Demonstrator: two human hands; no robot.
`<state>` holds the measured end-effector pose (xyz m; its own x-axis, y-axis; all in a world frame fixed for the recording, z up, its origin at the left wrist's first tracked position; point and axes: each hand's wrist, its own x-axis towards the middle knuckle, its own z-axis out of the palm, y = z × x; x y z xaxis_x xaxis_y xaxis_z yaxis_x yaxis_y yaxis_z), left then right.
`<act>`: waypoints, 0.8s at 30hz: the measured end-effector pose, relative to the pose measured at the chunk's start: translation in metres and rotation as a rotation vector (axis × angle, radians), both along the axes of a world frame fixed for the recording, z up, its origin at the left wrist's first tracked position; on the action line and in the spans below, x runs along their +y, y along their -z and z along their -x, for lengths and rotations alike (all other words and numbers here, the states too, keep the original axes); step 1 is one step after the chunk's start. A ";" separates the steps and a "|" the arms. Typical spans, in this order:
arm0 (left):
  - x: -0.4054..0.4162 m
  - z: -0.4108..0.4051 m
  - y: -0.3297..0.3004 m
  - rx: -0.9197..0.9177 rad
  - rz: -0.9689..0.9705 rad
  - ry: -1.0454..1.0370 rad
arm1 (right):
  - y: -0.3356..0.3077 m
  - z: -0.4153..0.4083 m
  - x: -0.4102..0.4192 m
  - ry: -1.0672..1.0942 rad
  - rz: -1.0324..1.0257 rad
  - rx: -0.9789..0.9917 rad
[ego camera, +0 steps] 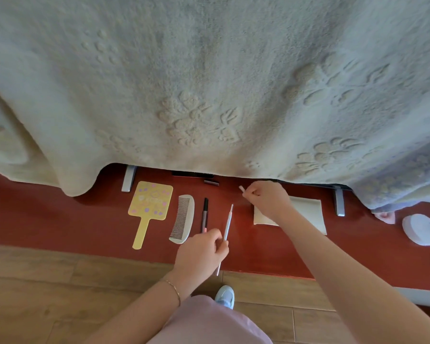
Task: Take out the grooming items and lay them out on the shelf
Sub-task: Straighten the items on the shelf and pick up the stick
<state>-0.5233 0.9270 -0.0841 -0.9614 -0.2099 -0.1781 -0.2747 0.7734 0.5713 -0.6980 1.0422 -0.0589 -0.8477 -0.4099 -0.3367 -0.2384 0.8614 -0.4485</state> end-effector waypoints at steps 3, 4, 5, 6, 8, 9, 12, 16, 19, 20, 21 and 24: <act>0.002 0.013 0.001 -0.038 0.187 0.060 | 0.012 0.007 -0.008 -0.121 -0.210 0.145; 0.003 0.018 0.003 -0.054 0.230 0.074 | 0.016 0.010 -0.009 -0.156 -0.250 0.193; 0.004 0.024 0.005 -0.071 0.262 0.086 | 0.018 0.011 -0.011 -0.198 -0.272 0.225; 0.004 0.029 0.008 -0.085 0.291 0.097 | 0.021 0.011 -0.013 -0.242 -0.285 0.244; 0.005 0.038 0.012 -0.106 0.339 0.113 | 0.026 0.010 -0.018 -0.317 -0.311 0.272; 0.005 0.043 0.014 -0.116 0.356 0.112 | 0.031 0.011 -0.021 -0.347 -0.321 0.290; 0.005 0.055 0.017 -0.157 0.385 0.096 | 0.045 0.013 -0.024 -0.399 -0.334 0.377; 0.007 0.064 0.021 -0.197 0.416 0.095 | 0.057 0.012 -0.020 -0.428 -0.302 0.445; 0.008 0.068 0.022 -0.197 0.454 0.124 | 0.058 0.008 -0.019 -0.438 -0.297 0.534; 0.007 0.068 0.023 -0.194 0.461 0.132 | 0.059 0.007 -0.018 -0.432 -0.307 0.570; 0.007 0.068 0.023 -0.192 0.466 0.138 | 0.059 0.007 -0.018 -0.433 -0.306 0.599; 0.007 0.066 0.025 -0.181 0.475 0.148 | 0.057 0.008 -0.018 -0.453 -0.284 0.638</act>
<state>-0.5893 0.9336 -0.1089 -0.9494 -0.1719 -0.2628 -0.2045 0.9735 0.1019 -0.7055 1.0240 -0.1162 -0.6844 -0.7290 0.0106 -0.7239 0.6812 0.1096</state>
